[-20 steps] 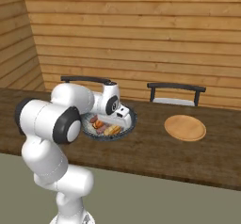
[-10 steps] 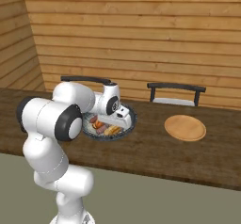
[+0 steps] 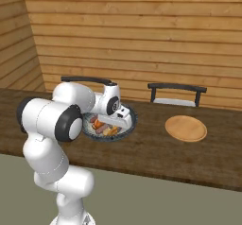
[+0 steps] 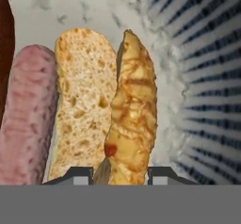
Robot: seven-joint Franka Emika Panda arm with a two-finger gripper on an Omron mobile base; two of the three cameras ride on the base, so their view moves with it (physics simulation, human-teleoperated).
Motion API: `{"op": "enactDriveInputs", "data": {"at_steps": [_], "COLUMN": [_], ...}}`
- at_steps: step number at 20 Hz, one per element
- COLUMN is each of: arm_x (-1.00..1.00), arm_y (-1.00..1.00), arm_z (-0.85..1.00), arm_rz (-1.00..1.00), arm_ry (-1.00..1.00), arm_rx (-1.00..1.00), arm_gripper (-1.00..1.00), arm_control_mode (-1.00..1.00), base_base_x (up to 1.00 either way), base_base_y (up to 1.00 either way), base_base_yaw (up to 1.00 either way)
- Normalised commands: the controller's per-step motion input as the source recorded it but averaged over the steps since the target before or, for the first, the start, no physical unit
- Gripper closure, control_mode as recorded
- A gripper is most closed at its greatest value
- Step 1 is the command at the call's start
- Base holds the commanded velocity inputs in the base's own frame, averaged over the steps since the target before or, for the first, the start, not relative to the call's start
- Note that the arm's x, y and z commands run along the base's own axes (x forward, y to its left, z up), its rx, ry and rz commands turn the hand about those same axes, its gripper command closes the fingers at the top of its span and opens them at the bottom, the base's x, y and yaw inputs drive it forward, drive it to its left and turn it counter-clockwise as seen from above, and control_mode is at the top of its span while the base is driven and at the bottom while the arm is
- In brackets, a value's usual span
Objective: Place one bun and one sausage from the bowl on each plate.
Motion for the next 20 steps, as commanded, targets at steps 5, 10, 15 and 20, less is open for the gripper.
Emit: {"op": "enactDriveInputs", "data": {"at_steps": [5, 10, 15, 20], "arm_x": [-0.27, -0.28, -0.23, -0.04], "arm_y": [-0.32, -0.03, -0.56, -0.96], "arm_z": [0.23, 0.94, 0.58, 0.21], "arm_rz": [0.13, 0.01, 0.02, 0.01], "arm_ry": [0.0, 0.0, 0.01, 0.06], "arm_rx": [0.01, 0.12, 0.07, 0.01], "arm_gripper": [1.0, 1.0, 1.0, 1.0], "arm_control_mode": [-1.0, -1.0, -1.0, -1.0], "base_base_x": [0.0, 0.0, 0.0, 0.0], "base_base_y": [0.0, 0.0, 0.0, 0.0], "base_base_yaw": [0.0, 0.0, 0.0, 0.0]}}
